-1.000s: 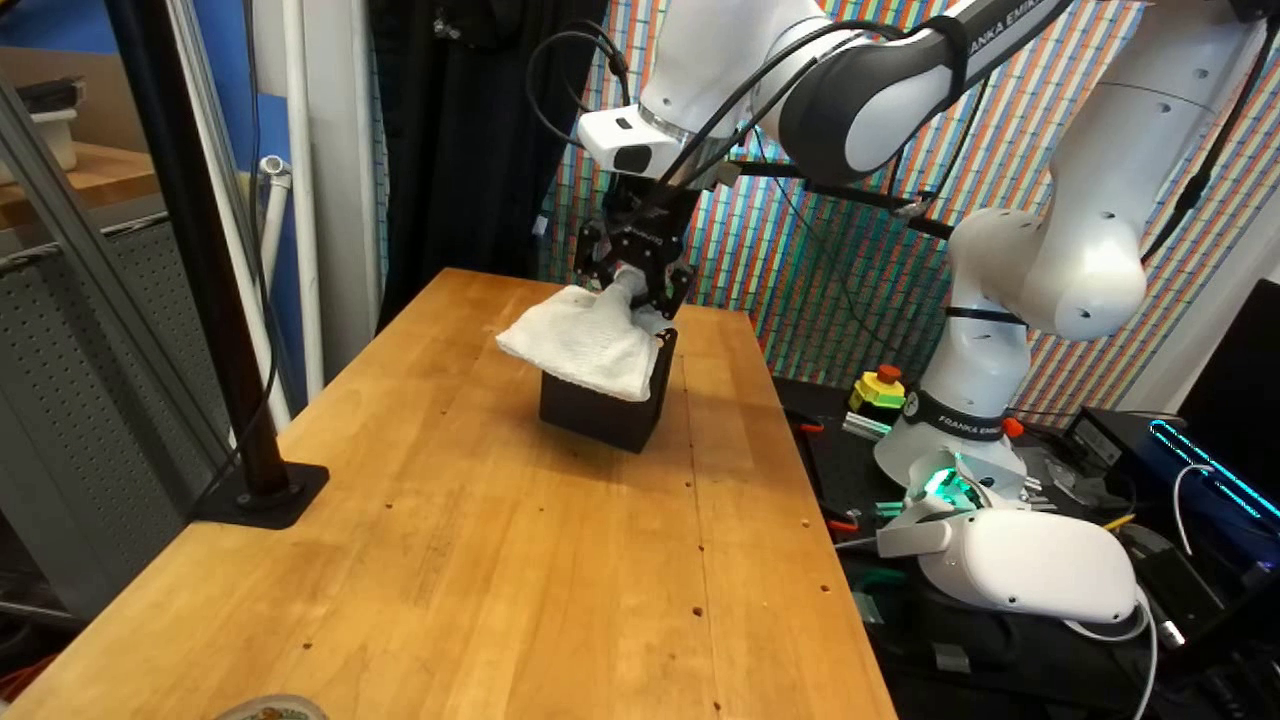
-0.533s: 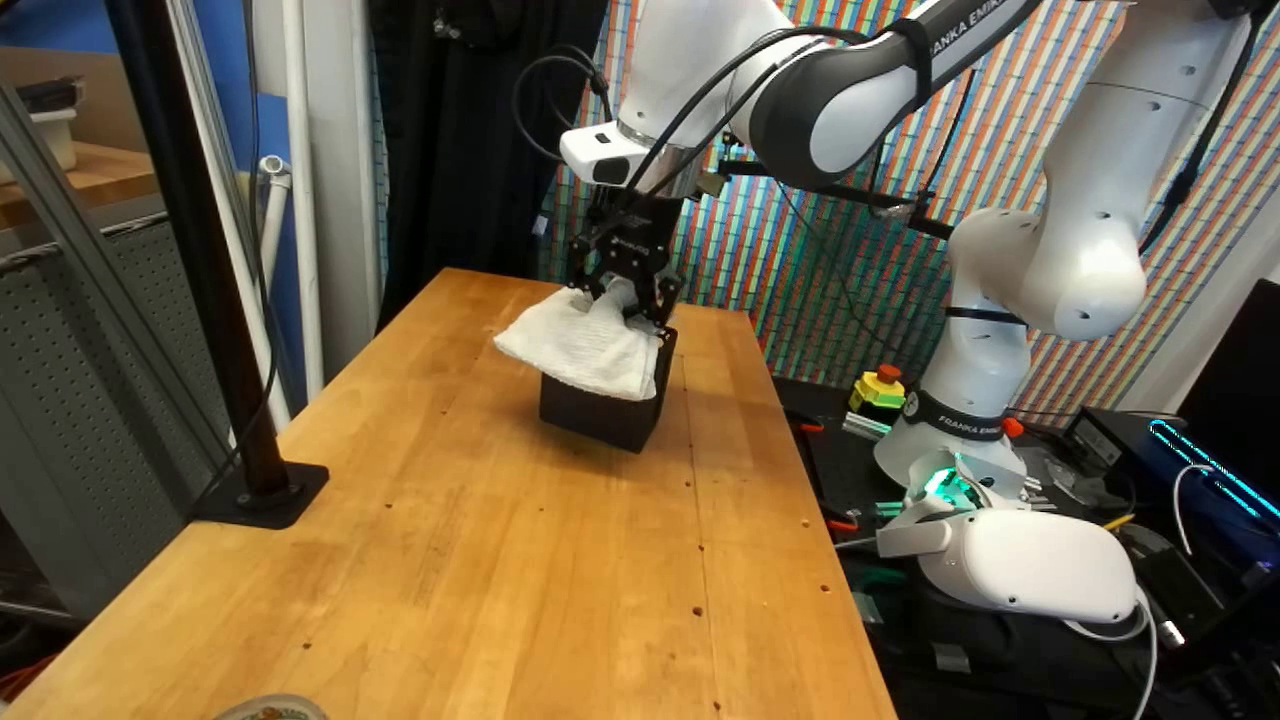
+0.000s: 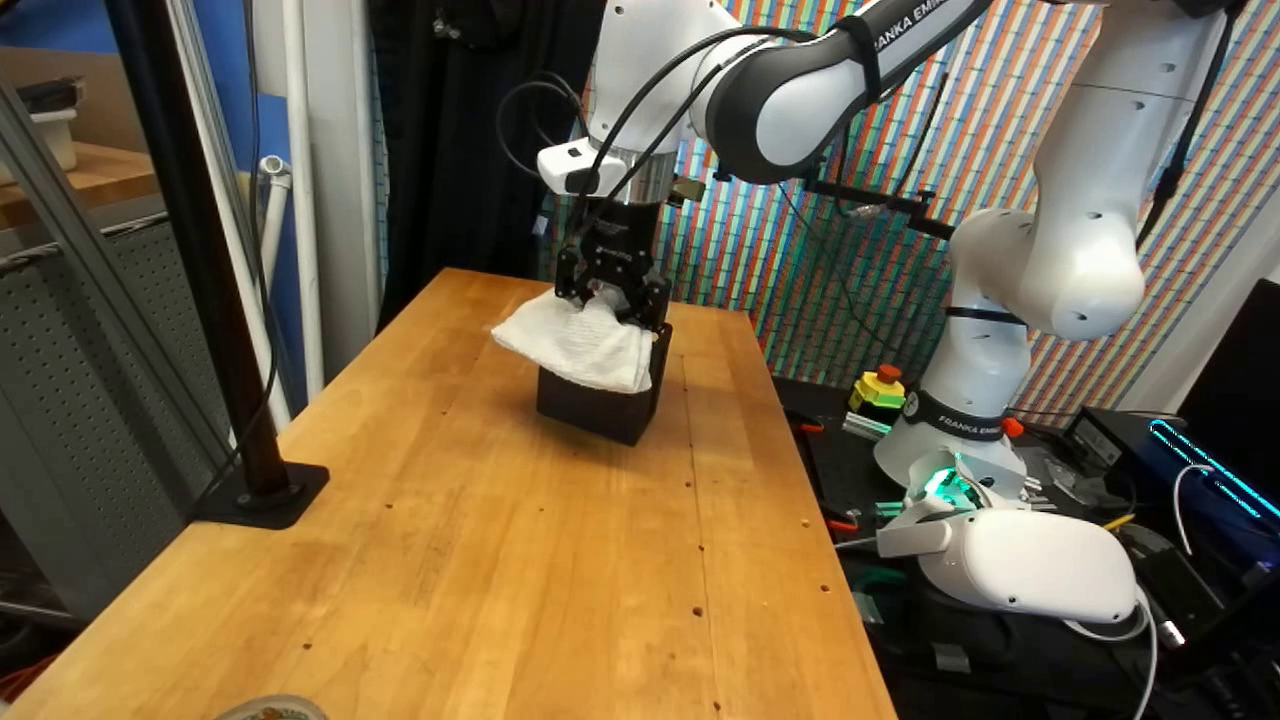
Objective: Place the towel inside the black basket
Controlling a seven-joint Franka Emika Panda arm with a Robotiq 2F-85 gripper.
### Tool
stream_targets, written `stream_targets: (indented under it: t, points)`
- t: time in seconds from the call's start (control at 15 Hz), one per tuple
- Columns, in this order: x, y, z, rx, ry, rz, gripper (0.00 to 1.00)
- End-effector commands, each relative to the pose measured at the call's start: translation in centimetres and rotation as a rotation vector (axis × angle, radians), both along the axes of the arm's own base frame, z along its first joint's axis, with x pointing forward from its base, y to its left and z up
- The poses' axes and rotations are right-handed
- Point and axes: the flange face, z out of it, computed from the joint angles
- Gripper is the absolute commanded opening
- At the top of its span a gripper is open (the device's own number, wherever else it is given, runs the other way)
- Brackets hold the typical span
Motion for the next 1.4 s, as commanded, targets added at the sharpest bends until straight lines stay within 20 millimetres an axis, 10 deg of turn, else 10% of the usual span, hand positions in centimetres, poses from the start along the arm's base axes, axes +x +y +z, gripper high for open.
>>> stream_targets:
  t: [0.0,0.47,0.73,1.33]
  points:
    - [0.6,-0.2,0.8,0.000,0.009,0.010,0.47]
    - [0.1,0.3,5.9,-0.025,-0.100,0.038,0.99]
    - [0.1,0.2,8.6,-0.032,-0.163,0.048,1.00]
    - [0.4,-0.3,7.8,0.005,-0.154,0.023,0.20]
